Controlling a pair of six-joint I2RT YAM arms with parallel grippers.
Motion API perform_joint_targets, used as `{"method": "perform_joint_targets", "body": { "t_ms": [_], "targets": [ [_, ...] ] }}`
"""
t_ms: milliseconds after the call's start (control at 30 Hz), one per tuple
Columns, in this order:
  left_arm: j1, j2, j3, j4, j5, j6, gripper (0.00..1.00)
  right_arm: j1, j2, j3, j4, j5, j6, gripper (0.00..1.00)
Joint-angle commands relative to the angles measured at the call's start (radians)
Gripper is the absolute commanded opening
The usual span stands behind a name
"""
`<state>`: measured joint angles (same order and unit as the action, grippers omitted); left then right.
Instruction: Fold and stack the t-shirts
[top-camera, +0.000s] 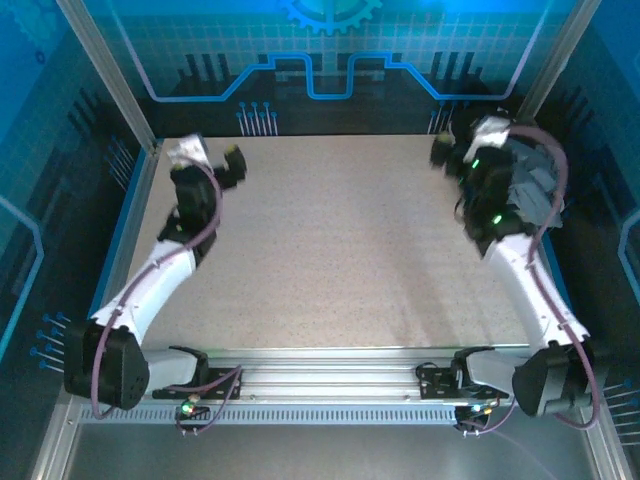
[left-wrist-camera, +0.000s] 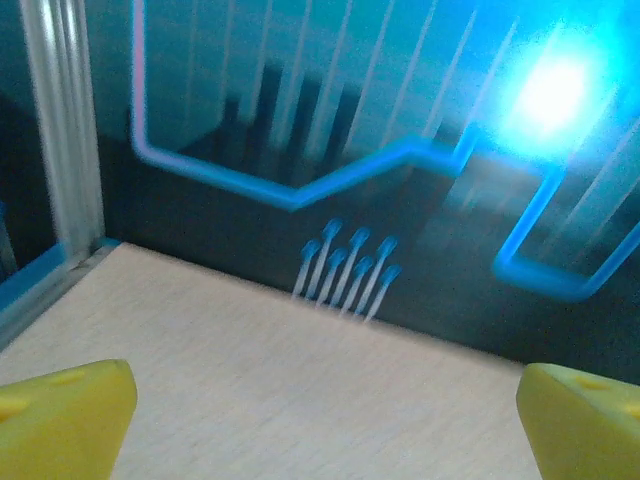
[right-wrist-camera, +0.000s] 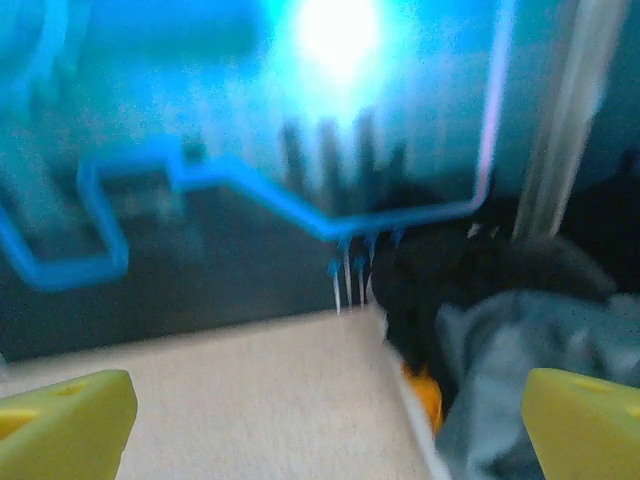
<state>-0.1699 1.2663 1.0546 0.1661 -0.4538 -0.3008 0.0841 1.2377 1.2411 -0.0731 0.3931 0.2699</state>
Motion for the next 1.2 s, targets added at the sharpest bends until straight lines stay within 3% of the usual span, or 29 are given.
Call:
{"method": "perform_joint_targets", "body": {
  "t_ms": [0, 100, 233, 467, 533, 633, 700, 767, 1000, 1167],
  "targets": [
    [0.087, 0.099, 0.189, -0.401, 0.274, -0.376, 0.99, -0.124, 0.088, 0.089, -0.423, -0.008, 0.251, 0.99],
    [0.071, 0.216, 0.330, -0.422, 0.479, -0.407, 0.99, -0.211, 0.173, 0.149, -0.451, 0.008, 0.319, 0.98],
    [-0.016, 0.319, 0.468, -0.491, 0.611, -0.404, 0.99, -0.327, 0.332, 0.260, -0.525, -0.013, 0.372, 0.99],
    [-0.125, 0.343, 0.401, -0.374, 0.766, -0.489, 0.98, -0.427, 0.562, 0.323, -0.528, -0.047, 0.480, 0.95],
    [-0.137, 0.344, 0.358, -0.305, 0.830, -0.525, 0.91, -0.431, 0.616, 0.331, -0.524, -0.050, 0.501, 0.82],
    [-0.141, 0.340, 0.321, -0.262, 0.877, -0.570, 0.79, -0.432, 0.629, 0.331, -0.500, -0.080, 0.502, 0.37],
    [-0.141, 0.326, 0.307, -0.252, 0.881, -0.575, 0.73, -0.420, 0.560, 0.266, -0.396, -0.098, 0.481, 0.12],
    [-0.140, 0.313, 0.299, -0.256, 0.879, -0.576, 0.69, -0.394, 0.476, 0.217, -0.320, -0.079, 0.455, 0.00],
    [-0.141, 0.312, 0.313, -0.289, 0.856, -0.570, 0.58, -0.273, 0.252, 0.291, -0.355, -0.032, 0.394, 0.00],
    [-0.137, 0.314, 0.333, -0.342, 0.792, -0.553, 0.57, -0.151, 0.153, 0.431, -0.391, 0.043, 0.374, 0.00]
  ]
}}
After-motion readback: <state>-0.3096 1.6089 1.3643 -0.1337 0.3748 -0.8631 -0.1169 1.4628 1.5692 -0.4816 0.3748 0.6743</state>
